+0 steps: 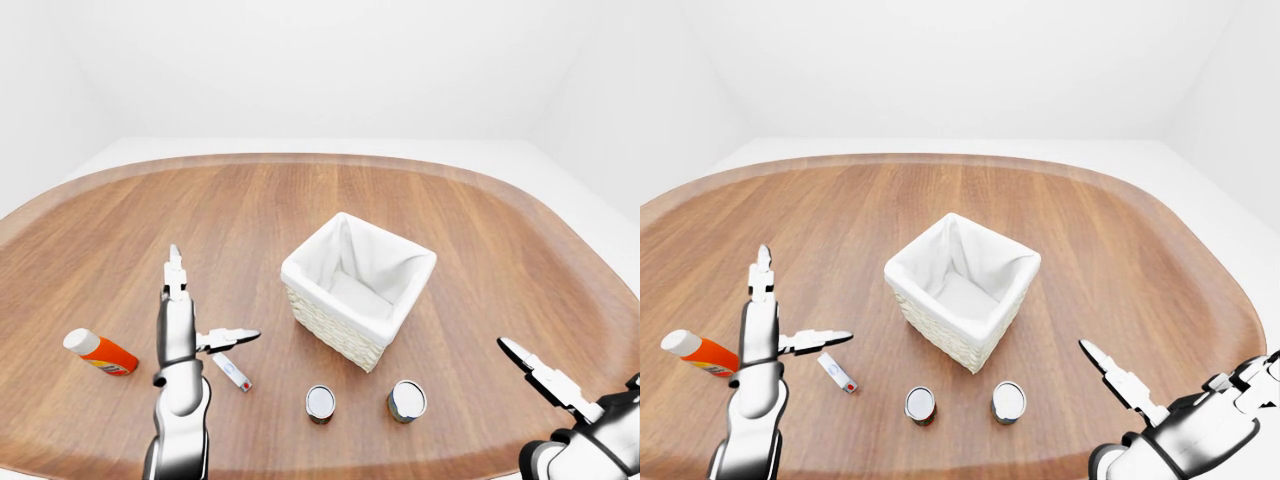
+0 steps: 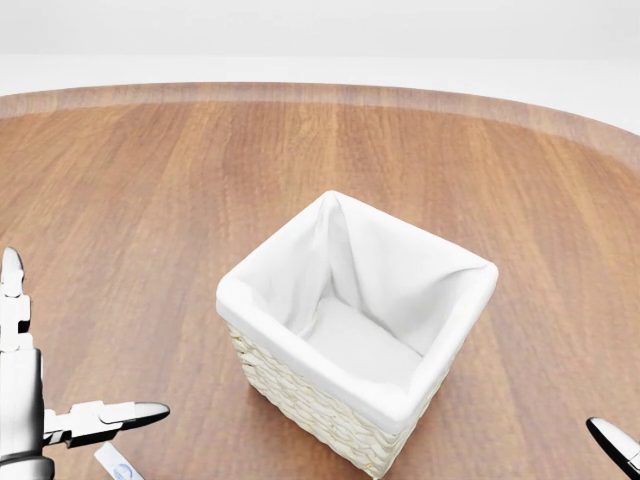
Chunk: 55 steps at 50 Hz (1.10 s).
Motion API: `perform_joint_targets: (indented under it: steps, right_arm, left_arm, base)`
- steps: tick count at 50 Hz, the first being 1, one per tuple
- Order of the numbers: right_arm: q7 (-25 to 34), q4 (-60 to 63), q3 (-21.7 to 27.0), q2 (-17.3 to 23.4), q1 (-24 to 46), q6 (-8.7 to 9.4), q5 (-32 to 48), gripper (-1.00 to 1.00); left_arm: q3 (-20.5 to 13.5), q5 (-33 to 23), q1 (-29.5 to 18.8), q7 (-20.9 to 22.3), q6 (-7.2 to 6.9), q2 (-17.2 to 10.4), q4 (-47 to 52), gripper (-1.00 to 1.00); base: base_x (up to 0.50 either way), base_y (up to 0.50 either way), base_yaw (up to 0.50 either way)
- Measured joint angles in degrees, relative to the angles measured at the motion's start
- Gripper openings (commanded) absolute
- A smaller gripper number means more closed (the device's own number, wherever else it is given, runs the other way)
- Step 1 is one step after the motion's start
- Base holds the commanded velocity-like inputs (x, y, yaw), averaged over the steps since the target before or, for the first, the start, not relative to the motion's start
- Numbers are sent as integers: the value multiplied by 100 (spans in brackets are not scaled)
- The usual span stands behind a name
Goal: Pick up the alphabet soup and the cream cheese box, and put them in the basket.
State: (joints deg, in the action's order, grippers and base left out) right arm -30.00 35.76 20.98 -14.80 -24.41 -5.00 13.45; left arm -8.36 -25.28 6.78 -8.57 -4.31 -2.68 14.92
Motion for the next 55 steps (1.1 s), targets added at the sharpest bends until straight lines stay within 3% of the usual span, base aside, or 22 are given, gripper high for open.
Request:
perform_joint_targets:
  steps: [2,14,25,32,41,55]
  right_arm:
    - [0,4,0,-2,-3,0,-2,100]
    - [0,-2,0,-9,-11,0,-2,100]
    - [0,-16,-11,-3,-9,0,13,100]
    - [0,-6,-19,-3,-16,0,18,100]
    - [0,-13,-32,-2,-20,0,25,100]
    - [0,10,-36,-11,-39,0,27,100]
  left_arm:
    - [16,-276,2,-70,-69,-8,109,100]
    - [207,-1858,106,-261,-69,-25,717,100]
    - [380,-2978,230,-62,20,-13,1156,100]
    - [458,-3518,299,375,44,2,1553,100]
    - [508,-4156,404,1004,216,6,2020,100]
    - [493,-4912,437,2409,471,130,3150,100]
  base:
    - [0,0,0]
    - [0,0,0]
    - [0,0,0]
    - [0,0,0]
    - [0,0,0]
    - [0,0,0]
